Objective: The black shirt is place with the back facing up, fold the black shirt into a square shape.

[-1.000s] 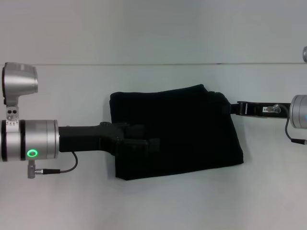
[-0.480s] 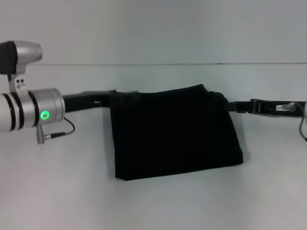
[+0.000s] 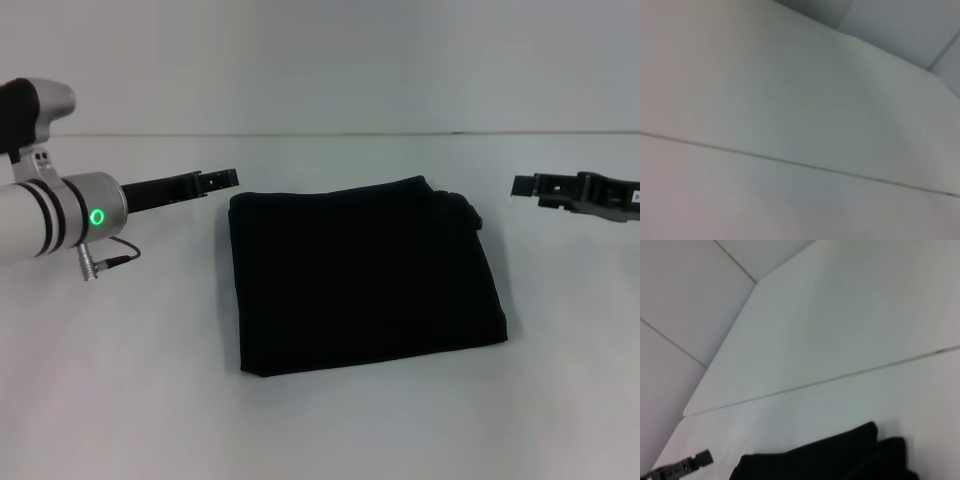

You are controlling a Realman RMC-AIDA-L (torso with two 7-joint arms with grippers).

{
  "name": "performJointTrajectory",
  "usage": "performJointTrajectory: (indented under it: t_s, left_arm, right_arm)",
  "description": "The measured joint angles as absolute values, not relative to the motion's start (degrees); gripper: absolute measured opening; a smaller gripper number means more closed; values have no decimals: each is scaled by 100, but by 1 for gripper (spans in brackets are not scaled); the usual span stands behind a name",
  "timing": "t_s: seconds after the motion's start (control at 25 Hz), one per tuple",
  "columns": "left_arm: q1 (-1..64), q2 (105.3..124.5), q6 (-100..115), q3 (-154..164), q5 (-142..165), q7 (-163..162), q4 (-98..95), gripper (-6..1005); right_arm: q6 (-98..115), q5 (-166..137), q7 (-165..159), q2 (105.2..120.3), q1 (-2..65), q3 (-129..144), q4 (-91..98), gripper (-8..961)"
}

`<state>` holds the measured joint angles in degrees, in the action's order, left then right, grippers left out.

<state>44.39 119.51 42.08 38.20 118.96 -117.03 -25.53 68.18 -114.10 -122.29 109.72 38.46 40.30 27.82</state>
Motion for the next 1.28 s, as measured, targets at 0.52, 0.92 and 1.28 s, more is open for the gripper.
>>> performJointTrajectory:
  t_s: [0.52,0.92,1.28]
  left_arm:
    - [4838,12059,3634,4064,12032,-11813,-1985,894]
    - [4958,12126,3688,4415,12030,-11815,-1937,893]
    - [4820,12322,3612,4547,11983,-11329,-2258,737]
  right_arm:
    - [6492,-11443,-12166,11054,4007,4101,2802,675]
    - [6357,-11453,-12252,11112,4042,4423,2728,673]
    - [6201,-11452,-12347,11163,4160,4500,2387,672]
